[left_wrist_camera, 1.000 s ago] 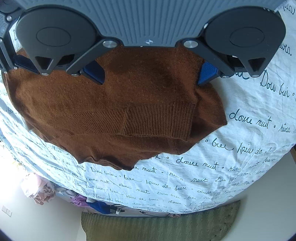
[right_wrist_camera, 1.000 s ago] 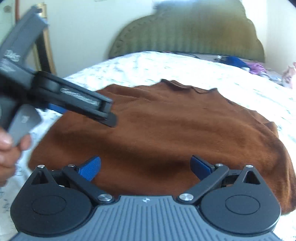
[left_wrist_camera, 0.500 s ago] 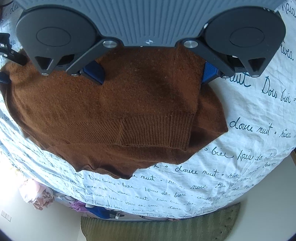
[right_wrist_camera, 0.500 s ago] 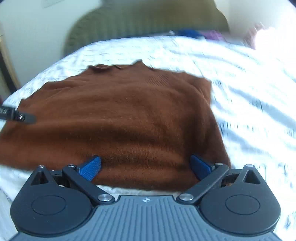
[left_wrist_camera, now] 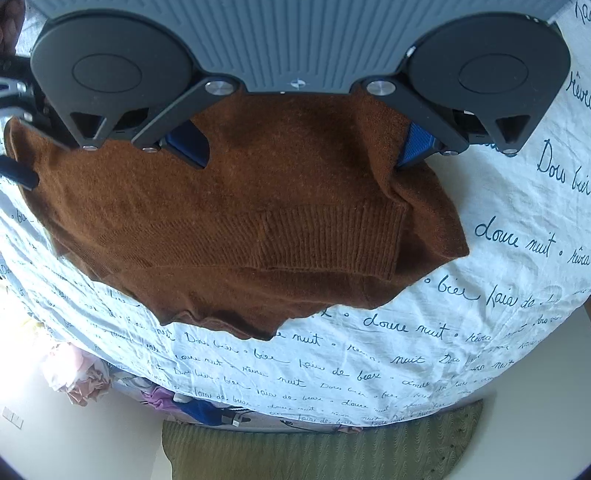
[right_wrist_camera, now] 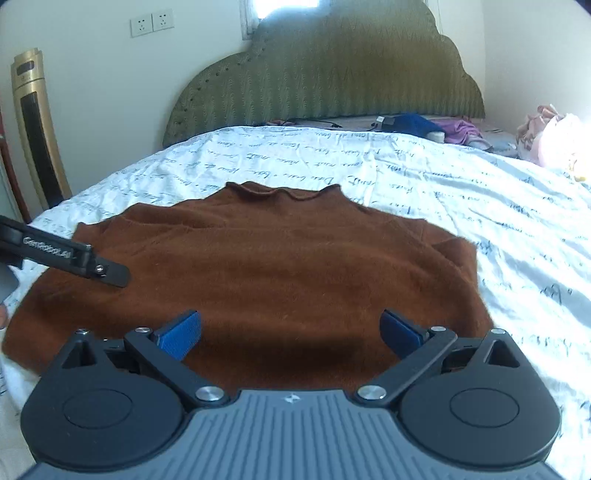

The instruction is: Fold small clothes

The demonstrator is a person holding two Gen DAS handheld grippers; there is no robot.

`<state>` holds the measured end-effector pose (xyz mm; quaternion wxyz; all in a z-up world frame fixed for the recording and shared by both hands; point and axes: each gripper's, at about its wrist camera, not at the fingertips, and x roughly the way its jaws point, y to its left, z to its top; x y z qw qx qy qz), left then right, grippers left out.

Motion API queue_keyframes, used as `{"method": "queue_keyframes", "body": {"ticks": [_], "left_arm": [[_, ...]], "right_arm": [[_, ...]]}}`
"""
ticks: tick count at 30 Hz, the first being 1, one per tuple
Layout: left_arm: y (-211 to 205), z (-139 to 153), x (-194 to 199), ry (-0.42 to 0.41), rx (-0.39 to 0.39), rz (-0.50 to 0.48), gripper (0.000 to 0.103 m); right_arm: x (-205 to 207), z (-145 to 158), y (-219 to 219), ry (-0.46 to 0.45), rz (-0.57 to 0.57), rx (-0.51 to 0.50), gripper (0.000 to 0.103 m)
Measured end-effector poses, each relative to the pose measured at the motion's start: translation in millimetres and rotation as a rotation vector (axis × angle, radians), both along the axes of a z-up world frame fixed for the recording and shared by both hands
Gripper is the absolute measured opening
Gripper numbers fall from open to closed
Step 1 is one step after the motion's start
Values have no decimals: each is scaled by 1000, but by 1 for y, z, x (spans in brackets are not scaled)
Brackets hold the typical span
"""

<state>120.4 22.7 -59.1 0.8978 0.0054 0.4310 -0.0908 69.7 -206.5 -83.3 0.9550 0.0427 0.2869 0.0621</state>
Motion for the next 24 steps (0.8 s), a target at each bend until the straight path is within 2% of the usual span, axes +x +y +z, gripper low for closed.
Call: {"method": "queue_keyframes", "body": {"ticks": [2,9,12,15,17,20,24], "left_arm": [[-6,0,1,-12,15,-13,103],[-9,2,0,-65,35,-17,103],[-7,3,0,-89,56,-27,103],[-4,-14,10,-37,108,-24,103],[6,-21,11,-31,60,-24,103],[8,-15,9,-27,59,-8,103],[4,-1,8,-42,53,-1,103]], "right_arm": [[8,0,-14,-30,-3,17,103],[44,4,-58,-27,12,88,103],[62,1,-59,4,22,40,100],[80,-25,-61,129,-32,-97,100],[76,-34,-81,114,-31,23,101],[59,-21,-80,72,-64,-23,101],[29,0,-63,-11,-5,-16,101]]}}
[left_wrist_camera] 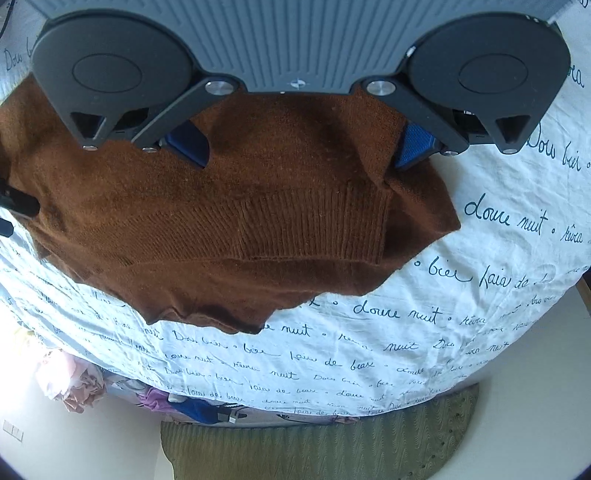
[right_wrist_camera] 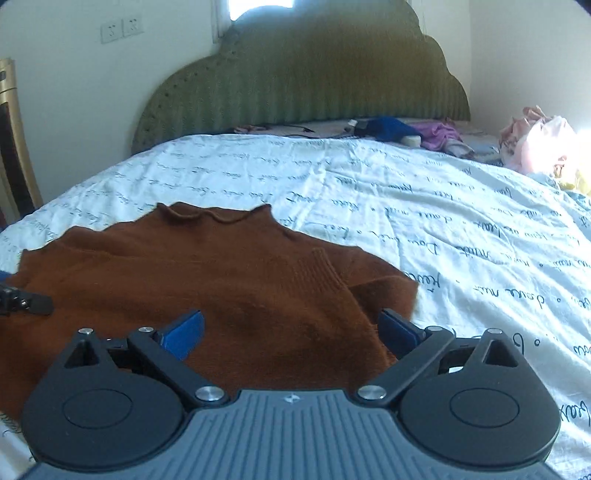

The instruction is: Fold small clothes

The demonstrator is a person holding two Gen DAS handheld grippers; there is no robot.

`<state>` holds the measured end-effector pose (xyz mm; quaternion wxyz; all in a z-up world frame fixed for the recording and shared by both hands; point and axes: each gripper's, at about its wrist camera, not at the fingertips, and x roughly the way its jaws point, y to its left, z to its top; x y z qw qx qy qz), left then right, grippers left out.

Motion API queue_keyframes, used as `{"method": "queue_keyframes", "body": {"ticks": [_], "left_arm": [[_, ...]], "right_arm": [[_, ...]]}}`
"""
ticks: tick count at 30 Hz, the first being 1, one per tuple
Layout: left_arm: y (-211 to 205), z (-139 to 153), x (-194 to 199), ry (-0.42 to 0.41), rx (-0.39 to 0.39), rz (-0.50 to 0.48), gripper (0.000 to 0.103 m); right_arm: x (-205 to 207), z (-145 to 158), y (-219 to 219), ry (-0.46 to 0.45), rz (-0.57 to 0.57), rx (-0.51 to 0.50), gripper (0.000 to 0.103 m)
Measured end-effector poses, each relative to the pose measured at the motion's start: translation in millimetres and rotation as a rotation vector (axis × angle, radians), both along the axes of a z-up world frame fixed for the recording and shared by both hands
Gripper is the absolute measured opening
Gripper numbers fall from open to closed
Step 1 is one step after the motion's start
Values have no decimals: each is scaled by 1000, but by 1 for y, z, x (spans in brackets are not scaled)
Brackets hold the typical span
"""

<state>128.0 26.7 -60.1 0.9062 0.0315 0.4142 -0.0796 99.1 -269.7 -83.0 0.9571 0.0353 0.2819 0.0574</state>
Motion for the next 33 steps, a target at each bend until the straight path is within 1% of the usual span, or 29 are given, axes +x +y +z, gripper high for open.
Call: {"method": "queue_keyframes", "body": {"ticks": [2,5,9,12,18,23,25,28,30,31,33], "left_arm": [[-2,4,0,-2,-4,2,103],[-3,7,-1,5,-13,12,103],[-2,9,-8,3,-37,22,103],[-2,7,-13,7,-39,23,103],[-2,-9,-17,29,3,10,103],[3,-13,-17,34,-7,5,103],[6,-11,-17,36,-13,6,103],[26,4,-16,19,-57,22,103],[50,16,-12,-2,-79,52,103],[64,21,-9,-3,-98,51,103],[93,23,1,35,-168,57,103]], "right_arm": [[-10,8,14,-17,21,-7,101],[-16,11,37,-2,67,0,101],[-22,7,68,20,102,-31,101],[-23,2,81,35,120,-22,101],[-22,-12,84,83,96,-19,101],[-20,-19,77,109,83,-40,103],[-20,-19,75,114,78,-30,103],[-26,-11,79,102,67,-37,103],[-35,-3,83,71,83,-33,103],[-40,0,86,57,96,-22,103],[-49,6,93,32,125,2,103]]}}
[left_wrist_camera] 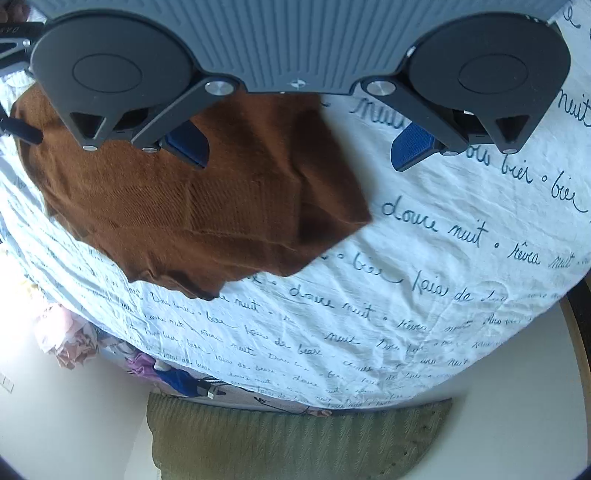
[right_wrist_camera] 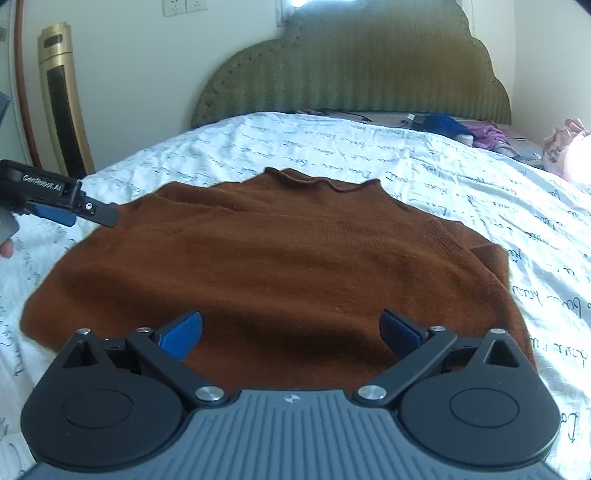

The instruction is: Fold small clothes

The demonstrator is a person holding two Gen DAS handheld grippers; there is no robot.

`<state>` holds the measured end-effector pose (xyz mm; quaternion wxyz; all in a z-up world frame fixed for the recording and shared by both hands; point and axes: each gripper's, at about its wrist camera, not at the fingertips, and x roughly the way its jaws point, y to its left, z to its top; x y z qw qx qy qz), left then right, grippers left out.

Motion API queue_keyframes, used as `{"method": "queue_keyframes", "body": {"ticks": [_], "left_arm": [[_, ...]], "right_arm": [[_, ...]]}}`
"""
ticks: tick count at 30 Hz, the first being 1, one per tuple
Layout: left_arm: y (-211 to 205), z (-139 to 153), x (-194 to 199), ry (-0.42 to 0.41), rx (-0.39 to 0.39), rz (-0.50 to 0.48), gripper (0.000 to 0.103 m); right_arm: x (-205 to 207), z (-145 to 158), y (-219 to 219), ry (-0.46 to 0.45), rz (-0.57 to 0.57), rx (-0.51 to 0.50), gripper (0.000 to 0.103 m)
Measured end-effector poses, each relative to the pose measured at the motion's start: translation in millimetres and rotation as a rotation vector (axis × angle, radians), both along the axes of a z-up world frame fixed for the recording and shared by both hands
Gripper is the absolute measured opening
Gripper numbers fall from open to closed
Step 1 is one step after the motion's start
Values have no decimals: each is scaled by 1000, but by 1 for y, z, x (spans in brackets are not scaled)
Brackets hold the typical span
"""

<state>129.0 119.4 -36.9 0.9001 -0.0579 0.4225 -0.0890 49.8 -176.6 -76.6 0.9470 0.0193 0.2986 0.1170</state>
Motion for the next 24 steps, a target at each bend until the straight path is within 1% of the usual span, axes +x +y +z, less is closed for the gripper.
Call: {"method": "queue_keyframes", "body": {"ticks": [3,5,8,12,14,16,18,19,21,22,24], "left_arm": [[37,-9,19,74,-176,-11,103],[49,-18,32,125,-255,-23,103],[51,-31,49,177,-372,-70,103],[50,-39,71,226,-449,-48,103],[49,-41,79,256,-489,-52,103],[45,-43,86,306,-537,-65,103],[37,-42,89,330,-551,-110,103],[30,-43,91,347,-543,-142,103],[19,-44,94,367,-506,-178,98],[15,-45,96,371,-482,-180,93],[12,-48,101,370,-460,-189,72]], "right_arm": [[-11,6,15,-33,16,38,103],[-16,9,27,-41,53,61,103],[-21,11,46,-38,93,60,103],[-25,12,64,-38,124,39,103],[-27,13,67,-37,128,55,103],[-28,13,69,-42,135,76,103],[-28,15,75,-44,144,80,103],[-27,15,78,-45,150,75,103],[-26,17,90,-54,165,58,103],[-27,18,95,-60,174,47,103],[-28,20,109,-73,209,24,103]]}}
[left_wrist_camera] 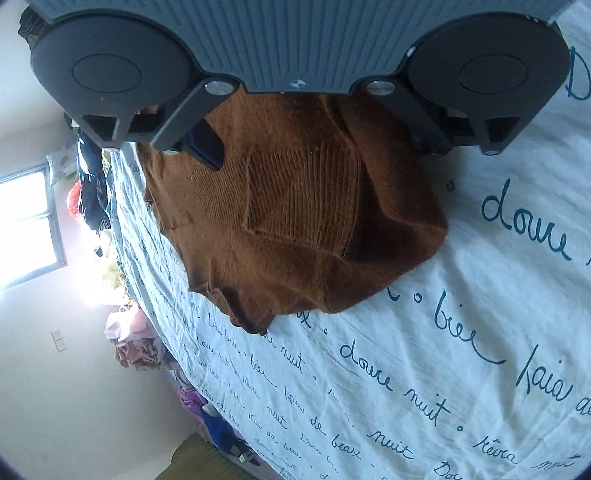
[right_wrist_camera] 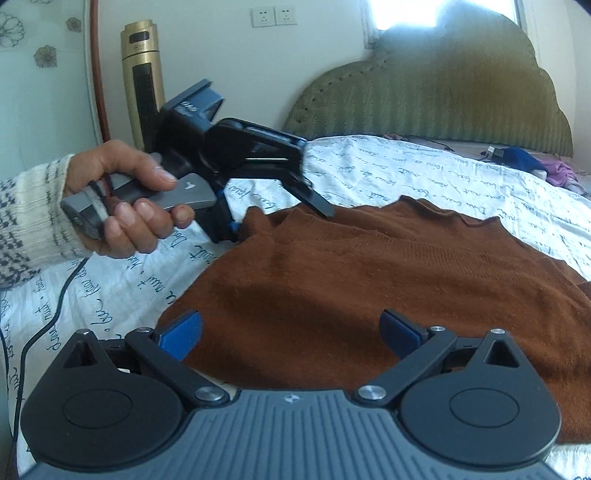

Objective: Fold small clothes
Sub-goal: 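Grasp the sweater edge with the left gripper and lift it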

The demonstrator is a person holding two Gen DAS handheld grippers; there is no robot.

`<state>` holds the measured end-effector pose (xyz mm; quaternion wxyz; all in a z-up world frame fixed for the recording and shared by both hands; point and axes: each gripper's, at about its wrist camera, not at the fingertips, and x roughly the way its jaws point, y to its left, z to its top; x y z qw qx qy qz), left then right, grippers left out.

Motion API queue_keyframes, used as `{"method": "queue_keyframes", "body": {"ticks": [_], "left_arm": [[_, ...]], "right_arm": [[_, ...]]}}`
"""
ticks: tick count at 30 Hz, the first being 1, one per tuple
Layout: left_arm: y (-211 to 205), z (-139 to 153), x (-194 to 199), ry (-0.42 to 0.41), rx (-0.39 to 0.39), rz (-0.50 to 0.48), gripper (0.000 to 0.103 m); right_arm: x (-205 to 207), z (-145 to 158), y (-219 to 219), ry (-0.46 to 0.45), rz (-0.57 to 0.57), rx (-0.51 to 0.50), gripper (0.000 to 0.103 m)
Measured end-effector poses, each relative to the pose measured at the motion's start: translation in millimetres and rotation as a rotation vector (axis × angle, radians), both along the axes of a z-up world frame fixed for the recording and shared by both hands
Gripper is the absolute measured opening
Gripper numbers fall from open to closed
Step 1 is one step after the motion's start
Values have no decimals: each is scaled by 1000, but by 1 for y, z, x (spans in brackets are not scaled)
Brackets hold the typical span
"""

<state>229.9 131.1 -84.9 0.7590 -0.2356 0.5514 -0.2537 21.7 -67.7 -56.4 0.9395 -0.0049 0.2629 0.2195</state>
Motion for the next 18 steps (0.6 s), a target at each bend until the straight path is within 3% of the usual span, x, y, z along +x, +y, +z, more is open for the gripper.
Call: {"method": "queue_keyframes", "body": {"ticks": [1,2,8,15,16,18], "left_arm": [[1,-2,4,11,7,-4,38],[3,-6,7,30,10,-4,17],[18,-17,3,5,-54,12,14],[51,-38,-6,83,-263,129,13],[52,-40,-6,87,-271,132,13],[52,-40,-6,88,-275,137,13]], "right_arm": [[-1,1,7,-8,15,-14,103],[-2,1,13,-14,27,-28,103],[-15,0,52,-54,105,-146,103],[-28,-8,85,-120,169,-284,102],[-29,-10,90,-129,178,-309,99],[-32,-16,103,-141,192,-379,70]]}}
